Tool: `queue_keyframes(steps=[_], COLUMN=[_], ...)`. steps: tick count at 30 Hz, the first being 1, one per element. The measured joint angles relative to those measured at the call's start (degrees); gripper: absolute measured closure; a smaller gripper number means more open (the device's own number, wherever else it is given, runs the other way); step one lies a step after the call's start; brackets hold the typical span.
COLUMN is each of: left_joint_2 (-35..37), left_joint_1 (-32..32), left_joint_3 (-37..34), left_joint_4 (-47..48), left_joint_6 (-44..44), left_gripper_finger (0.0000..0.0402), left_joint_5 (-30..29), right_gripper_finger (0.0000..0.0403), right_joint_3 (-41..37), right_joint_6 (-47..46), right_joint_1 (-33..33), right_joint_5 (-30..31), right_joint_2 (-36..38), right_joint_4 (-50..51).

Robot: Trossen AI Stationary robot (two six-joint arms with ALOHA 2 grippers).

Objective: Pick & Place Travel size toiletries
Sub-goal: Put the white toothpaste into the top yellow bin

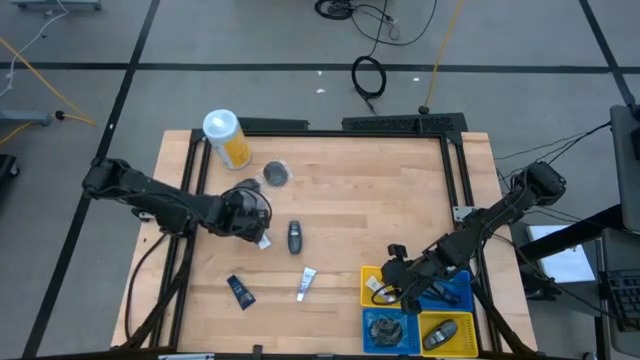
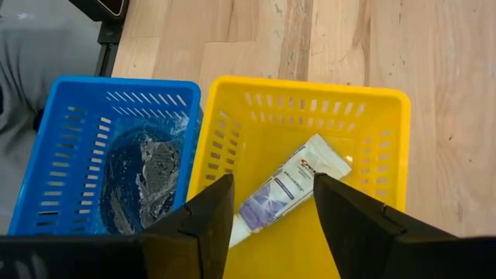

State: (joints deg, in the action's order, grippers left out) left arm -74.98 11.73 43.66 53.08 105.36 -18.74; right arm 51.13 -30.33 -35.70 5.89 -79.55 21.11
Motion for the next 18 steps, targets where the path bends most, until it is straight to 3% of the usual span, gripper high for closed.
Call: queue_keyframes(steps=[12,18], left_joint_2=[-5.65,-9.90], left_joint_1=[-4.86,-6.95], left_joint_3=[0.00,0.00], left_joint_4=[-7.16,-6.69], left_joint_6=[-4.82,-5.22], left_gripper_finger=[0.0188,0.0188], left_joint_5=[0.66,5.07], right_gripper_finger=[0.0232,0.0232], right_joint_3=[-0.02,0.00], right_joint_6=[-0.39,-0.44], right_joint_1=[0.00,0.00], right_joint_5=[0.02,0.02], right_joint_2=[0.00,0.00], right_joint_4=[-0.24,-0.31])
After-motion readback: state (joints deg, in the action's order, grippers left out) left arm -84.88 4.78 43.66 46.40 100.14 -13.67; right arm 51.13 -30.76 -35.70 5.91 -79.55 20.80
